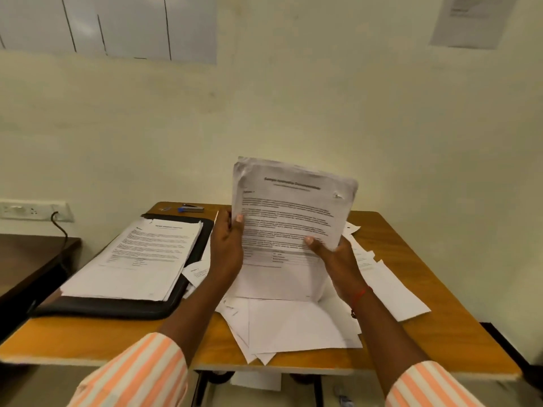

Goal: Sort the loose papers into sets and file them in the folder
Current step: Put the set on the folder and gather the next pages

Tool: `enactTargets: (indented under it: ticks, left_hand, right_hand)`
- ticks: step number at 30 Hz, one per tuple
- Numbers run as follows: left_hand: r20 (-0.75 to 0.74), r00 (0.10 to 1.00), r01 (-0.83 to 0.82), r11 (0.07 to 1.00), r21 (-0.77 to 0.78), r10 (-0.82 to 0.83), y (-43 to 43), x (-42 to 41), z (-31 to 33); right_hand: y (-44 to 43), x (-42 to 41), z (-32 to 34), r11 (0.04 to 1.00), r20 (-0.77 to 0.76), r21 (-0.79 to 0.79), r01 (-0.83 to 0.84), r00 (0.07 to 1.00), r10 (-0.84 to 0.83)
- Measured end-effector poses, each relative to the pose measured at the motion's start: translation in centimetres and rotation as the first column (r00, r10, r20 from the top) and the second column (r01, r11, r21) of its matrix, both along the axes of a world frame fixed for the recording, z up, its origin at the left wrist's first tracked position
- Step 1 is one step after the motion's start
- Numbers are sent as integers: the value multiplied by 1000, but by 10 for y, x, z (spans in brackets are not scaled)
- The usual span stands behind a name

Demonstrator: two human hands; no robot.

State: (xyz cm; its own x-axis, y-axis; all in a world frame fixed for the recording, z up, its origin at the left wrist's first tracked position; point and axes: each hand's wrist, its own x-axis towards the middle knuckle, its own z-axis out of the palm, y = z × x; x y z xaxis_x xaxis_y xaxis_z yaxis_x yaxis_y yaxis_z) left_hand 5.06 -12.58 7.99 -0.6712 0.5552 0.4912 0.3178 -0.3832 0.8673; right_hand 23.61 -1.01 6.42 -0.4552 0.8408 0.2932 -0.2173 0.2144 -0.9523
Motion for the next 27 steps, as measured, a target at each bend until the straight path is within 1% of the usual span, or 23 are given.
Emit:
enactTargets:
  ticks: [2, 4, 10, 15, 18, 20, 24, 27]
  left_hand:
    - [53, 998, 23, 996, -83, -18, -2, 3, -20]
    - [95, 995, 42, 992, -119, -31, -4, 5, -32]
    - [118, 993, 37, 998, -49, -32, -15, 1, -25]
    - [133, 991, 37, 998, -41, -31, -19, 7, -43]
    - [117, 992, 39, 999, -22, -36, -19, 8, -33]
    - [135, 990, 43, 999, -19, -40, -19, 7, -32]
    - [158, 987, 63, 990, -123, -44, -19, 7, -56]
    - [196, 979, 88, 986, -143, -59, -20, 9, -62]
  right_hand:
    - [-7, -1, -13, 1000, 78, -5, -25, 997, 26]
    - [-10, -3, -20, 1000, 96, -8, -30, 995, 30]
    - [-13, -7, -14, 1000, 33, -19, -18, 999, 19]
    - [-18, -13, -30, 996, 80, -76, -34, 996, 40]
    - [-13, -15, -23, 995, 37, -98, -33, 999, 36]
    - [-13, -15, -24, 993, 20, -111, -39, 999, 41]
    - [-18, -18, -44, 996, 127, -92, -21, 991, 33]
    - [-16, -18, -52, 998, 146, -68, -15, 989, 25]
